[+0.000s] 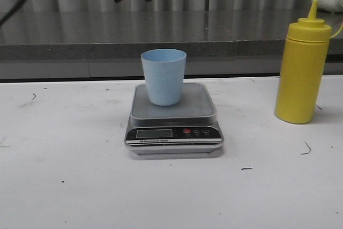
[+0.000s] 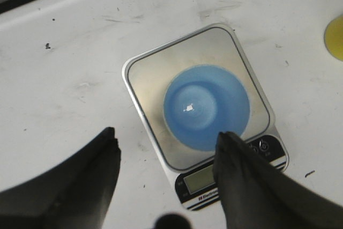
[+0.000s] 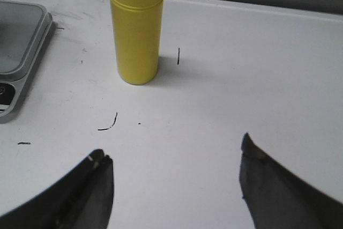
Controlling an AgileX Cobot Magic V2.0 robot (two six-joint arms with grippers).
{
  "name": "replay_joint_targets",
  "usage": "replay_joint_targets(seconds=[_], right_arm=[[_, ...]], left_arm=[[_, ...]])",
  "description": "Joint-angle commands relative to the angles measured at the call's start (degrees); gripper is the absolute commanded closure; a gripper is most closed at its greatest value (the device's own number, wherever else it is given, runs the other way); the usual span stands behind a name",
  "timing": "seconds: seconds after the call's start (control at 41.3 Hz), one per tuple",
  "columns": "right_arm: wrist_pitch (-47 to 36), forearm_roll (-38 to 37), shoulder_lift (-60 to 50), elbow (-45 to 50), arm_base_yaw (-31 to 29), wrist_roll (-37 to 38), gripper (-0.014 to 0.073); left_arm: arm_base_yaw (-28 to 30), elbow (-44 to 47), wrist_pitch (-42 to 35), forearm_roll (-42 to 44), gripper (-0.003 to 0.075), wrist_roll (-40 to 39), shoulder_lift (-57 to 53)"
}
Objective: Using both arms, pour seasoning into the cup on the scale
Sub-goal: 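Raise the left gripper away from the cup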
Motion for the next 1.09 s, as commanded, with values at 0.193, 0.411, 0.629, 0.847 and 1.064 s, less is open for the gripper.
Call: replay_joint_targets(seconds=[0.193, 0.411, 0.629, 0.847, 1.064], right_arm=[[-3.64, -0.63, 0.43, -1.76, -0.28, -0.38, 0.0078], [-3.64, -0.63, 0.43, -1.76, -0.28, -0.38, 0.0078], [-3.64, -0.63, 0.43, -1.76, -0.28, -0.38, 0.0078], [-3.64, -0.63, 0.43, -1.76, -0.28, -0.38, 0.0078], [-3.64, -0.63, 0.43, -1.76, -0.28, -0.38, 0.0078]], left_arm=[[2.40, 21.55, -10.62, 2.71, 0.0333, 0.59, -23.03], [5.58, 39.54, -17.06, 2.81, 0.0333, 3.27, -39.03], [5.69, 55.84, -20.93, 4.99, 0.0333, 3.27, -54.69], [5.69, 67.48, -20.93, 4.99, 0.0333, 3.27, -67.86], [5.69, 73.04, -21.04, 4.88, 0.0333, 3.27, -75.81]])
